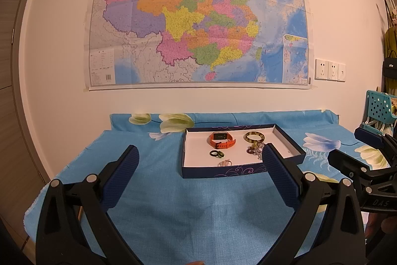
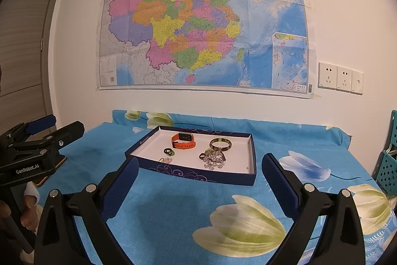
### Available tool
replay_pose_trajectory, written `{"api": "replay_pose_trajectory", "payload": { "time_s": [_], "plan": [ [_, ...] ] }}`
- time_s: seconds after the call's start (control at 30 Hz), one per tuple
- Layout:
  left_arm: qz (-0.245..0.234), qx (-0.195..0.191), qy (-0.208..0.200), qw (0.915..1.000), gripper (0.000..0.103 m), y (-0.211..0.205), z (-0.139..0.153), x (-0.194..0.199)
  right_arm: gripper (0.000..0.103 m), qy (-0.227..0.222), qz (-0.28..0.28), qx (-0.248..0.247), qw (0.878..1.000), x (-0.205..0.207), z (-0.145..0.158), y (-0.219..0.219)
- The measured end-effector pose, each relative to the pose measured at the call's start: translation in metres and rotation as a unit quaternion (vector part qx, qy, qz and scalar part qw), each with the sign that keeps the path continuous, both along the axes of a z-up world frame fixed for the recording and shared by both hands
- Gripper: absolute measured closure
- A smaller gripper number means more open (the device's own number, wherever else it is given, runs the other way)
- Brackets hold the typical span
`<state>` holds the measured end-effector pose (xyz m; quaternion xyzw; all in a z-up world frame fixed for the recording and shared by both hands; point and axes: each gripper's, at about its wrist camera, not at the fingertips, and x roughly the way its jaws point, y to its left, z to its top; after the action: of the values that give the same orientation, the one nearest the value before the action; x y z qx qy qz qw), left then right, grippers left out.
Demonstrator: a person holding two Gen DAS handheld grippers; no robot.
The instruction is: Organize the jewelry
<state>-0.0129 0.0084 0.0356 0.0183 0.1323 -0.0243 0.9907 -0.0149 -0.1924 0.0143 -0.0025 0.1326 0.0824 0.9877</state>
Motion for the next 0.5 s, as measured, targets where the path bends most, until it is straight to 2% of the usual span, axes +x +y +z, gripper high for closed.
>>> {"api": "replay_pose_trajectory", "payload": {
  "time_s": [0.5],
  "plan": [
    [0.000, 0.000, 0.002, 1.0000, 0.005, -0.0003, -0.0017, 0.0004, 0.007, 0.002, 0.001, 0.001, 1.000, 0.0007, -0.0012, 0.0000]
  ]
}}
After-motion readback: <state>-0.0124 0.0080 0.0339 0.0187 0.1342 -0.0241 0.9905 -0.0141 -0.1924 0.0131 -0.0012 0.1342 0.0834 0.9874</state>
